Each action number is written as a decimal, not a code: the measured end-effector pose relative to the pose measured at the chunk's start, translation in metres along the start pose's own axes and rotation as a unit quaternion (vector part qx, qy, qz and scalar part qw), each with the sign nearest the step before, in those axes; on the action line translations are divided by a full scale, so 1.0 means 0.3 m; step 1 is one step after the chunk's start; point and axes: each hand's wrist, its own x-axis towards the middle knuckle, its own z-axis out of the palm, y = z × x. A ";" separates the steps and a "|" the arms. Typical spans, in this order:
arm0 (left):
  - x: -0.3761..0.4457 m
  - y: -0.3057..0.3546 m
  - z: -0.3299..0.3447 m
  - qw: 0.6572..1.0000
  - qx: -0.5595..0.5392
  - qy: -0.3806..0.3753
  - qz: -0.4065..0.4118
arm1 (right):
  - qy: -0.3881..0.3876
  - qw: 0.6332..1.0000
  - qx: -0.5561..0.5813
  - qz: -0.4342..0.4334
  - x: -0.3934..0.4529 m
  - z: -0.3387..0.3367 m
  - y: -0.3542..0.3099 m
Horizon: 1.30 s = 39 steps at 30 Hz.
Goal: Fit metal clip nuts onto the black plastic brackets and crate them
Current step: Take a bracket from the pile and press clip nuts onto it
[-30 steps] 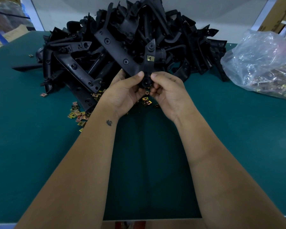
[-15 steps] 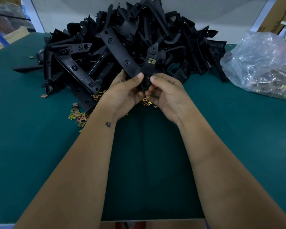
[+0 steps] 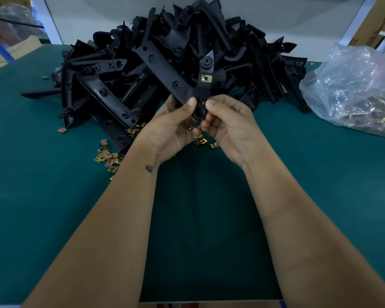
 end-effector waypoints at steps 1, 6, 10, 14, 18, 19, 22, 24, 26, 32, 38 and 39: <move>0.000 0.002 -0.001 1.000 0.000 -0.002 -0.003 | -0.001 1.000 -0.004 -0.001 0.002 -0.001 -0.002; 0.002 0.007 0.000 1.000 0.000 -0.002 -0.004 | -0.014 1.000 -0.016 -0.004 0.012 -0.009 -0.011; 0.001 0.007 0.008 1.000 -0.001 0.003 -0.004 | -0.010 1.000 -0.029 -0.005 0.019 -0.017 -0.016; 0.003 -0.003 0.011 0.999 -0.030 0.022 -0.005 | -0.002 1.000 -0.017 0.004 0.021 -0.020 -0.013; 0.013 -0.019 0.019 0.992 -0.121 0.038 0.009 | -0.017 0.995 0.096 0.030 0.017 -0.018 -0.014; 0.013 -0.022 0.019 0.990 -0.131 0.040 0.012 | -0.018 0.993 0.113 0.037 0.017 -0.014 -0.013; 0.015 -0.024 0.017 0.993 -0.110 0.034 0.026 | 0.008 0.992 0.117 0.036 0.020 0.007 -0.002; 0.017 -0.026 0.019 0.995 -0.083 0.035 0.031 | 0.040 0.992 0.113 0.040 0.021 0.023 0.010; 0.017 -0.026 0.016 0.997 -0.067 0.038 0.033 | 0.056 0.989 0.124 0.050 0.021 0.032 0.018; 0.005 -0.014 0.005 0.999 -0.024 0.020 0.030 | 0.055 0.991 0.106 0.057 0.020 0.019 0.021; -0.001 -0.005 0.010 0.999 0.004 0.052 0.002 | 0.049 0.991 0.092 0.088 0.028 0.005 0.027; 0.000 -0.004 0.009 0.998 0.012 0.058 -0.002 | 0.049 0.991 0.082 0.092 0.029 0.003 0.026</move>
